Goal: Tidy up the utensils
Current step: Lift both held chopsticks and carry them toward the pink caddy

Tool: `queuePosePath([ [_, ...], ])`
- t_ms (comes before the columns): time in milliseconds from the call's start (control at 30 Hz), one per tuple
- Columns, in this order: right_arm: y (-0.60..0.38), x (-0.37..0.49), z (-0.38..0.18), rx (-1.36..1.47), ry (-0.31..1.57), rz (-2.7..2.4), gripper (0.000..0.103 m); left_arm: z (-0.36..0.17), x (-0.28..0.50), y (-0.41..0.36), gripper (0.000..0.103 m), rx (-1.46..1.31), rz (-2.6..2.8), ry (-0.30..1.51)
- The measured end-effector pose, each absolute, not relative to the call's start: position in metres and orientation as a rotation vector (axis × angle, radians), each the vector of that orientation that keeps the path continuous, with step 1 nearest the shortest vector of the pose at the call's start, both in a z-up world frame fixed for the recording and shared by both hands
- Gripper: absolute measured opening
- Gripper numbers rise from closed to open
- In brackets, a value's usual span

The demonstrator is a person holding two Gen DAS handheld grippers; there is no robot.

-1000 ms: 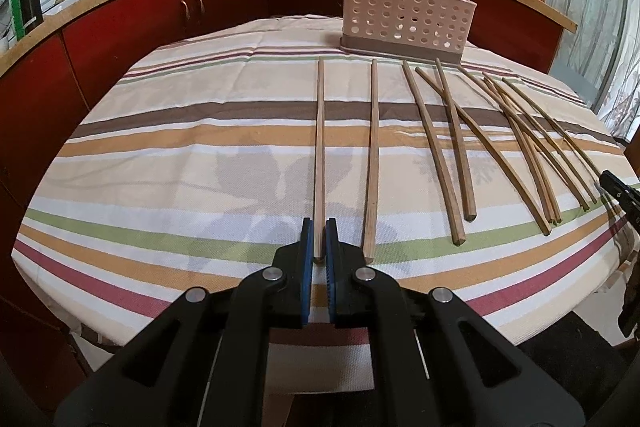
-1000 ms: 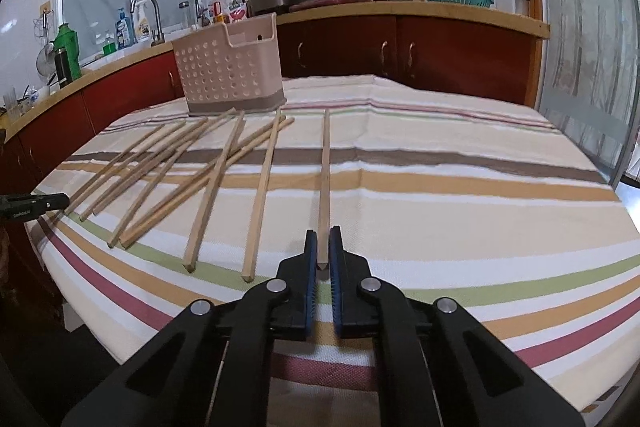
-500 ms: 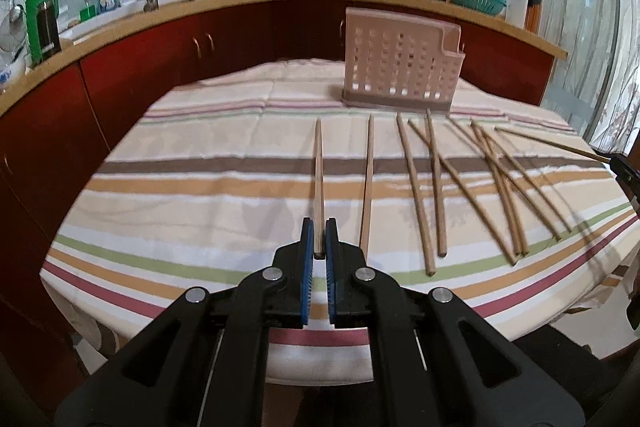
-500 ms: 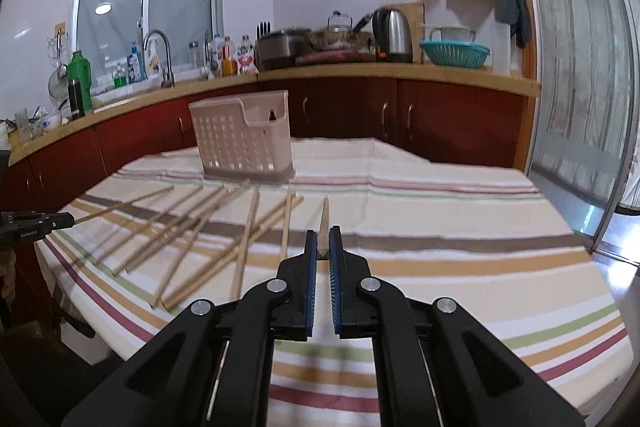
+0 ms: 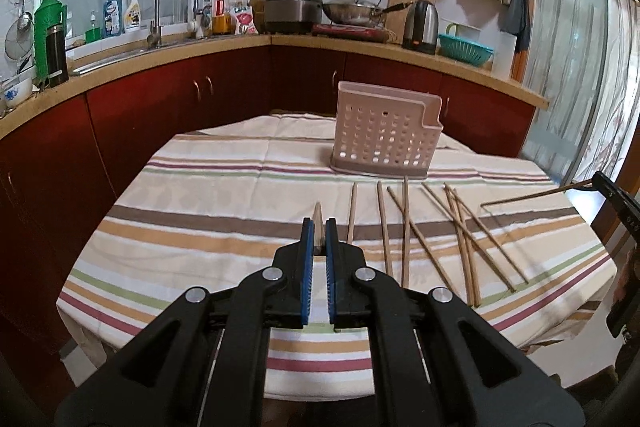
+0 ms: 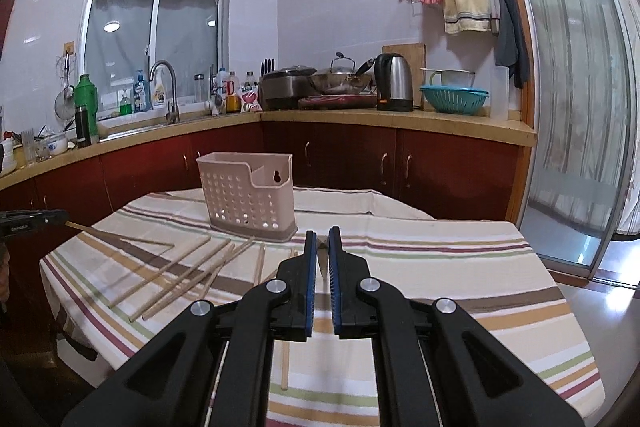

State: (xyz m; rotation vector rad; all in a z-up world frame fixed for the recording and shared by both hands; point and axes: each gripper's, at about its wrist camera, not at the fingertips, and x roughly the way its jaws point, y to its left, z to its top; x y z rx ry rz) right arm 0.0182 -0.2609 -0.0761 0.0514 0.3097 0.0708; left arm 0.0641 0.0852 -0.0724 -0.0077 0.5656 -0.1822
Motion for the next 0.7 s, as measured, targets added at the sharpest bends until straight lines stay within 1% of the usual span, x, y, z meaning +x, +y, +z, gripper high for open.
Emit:
queuePosePath([
  [267,-0.267,0.034,-0.067,0.068,0.307,0.077,0.007,-0.061,0.074,0.089,0.006,-0.016,-0.182,0.537],
  [700,-0.266,0.073,-0.058,0.075,0.334,0.099,0.007,-0.038,0.112,0.089,0.006,-0.036,-0.204,0.493],
])
